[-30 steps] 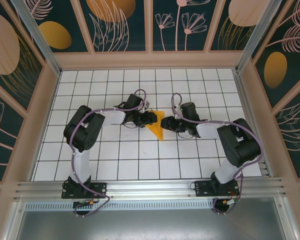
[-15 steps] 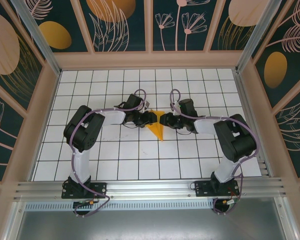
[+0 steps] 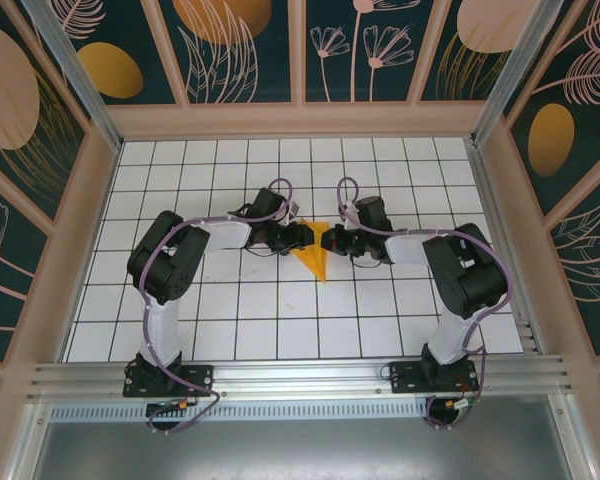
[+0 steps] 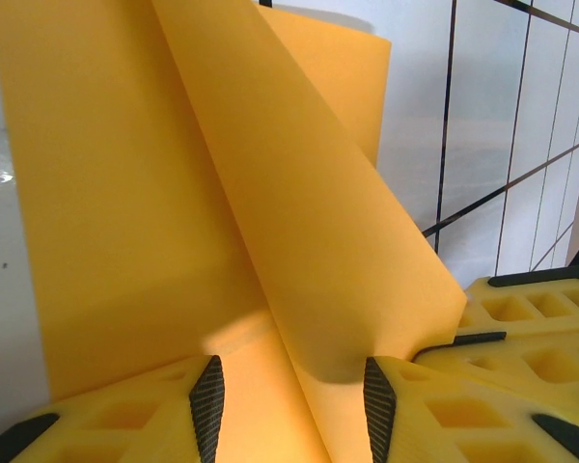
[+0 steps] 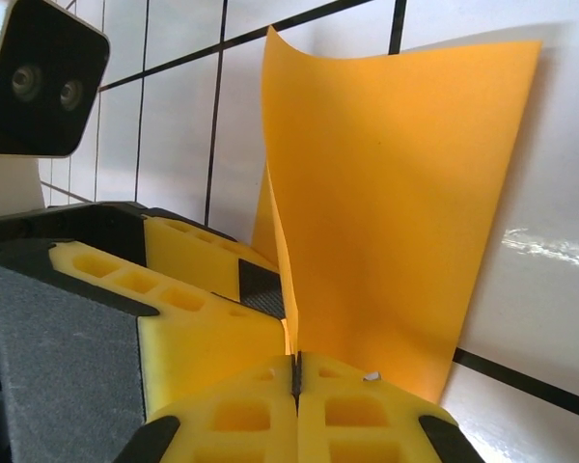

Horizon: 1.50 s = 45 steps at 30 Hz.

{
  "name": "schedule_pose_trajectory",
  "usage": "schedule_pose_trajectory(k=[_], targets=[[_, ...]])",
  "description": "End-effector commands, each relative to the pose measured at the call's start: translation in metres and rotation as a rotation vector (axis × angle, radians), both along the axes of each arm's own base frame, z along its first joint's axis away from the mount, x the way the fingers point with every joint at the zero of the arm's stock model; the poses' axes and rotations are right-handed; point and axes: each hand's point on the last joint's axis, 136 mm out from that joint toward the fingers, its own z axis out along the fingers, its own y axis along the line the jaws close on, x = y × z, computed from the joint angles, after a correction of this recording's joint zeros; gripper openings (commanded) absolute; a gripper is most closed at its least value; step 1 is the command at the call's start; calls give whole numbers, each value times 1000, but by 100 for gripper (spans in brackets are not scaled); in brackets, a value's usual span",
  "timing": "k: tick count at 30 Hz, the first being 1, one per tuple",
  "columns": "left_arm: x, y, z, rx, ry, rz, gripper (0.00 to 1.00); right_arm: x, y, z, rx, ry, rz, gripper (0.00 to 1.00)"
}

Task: Fold a paper plane with a square sheet of paper (fold left side to right side)
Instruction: Fourth fold the wing at the center of the table.

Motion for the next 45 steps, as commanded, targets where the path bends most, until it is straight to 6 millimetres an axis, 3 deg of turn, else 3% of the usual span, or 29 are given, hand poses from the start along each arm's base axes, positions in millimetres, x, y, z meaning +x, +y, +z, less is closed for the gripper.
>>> schedule_pose_trajectory(k=[1, 15, 32, 45], targets=[[-8, 14, -38, 109, 32, 5, 46, -3, -7, -14, -36, 22, -6, 4], [-9, 15, -39, 111, 34, 5, 46, -5, -17, -31, -98, 53, -30, 4], [-8, 14, -38, 111, 34, 2, 46, 0, -18, -37, -116, 62, -30, 4], [-9, 15, -40, 114, 36, 3, 46, 4, -10, -28, -107, 37, -5, 4]])
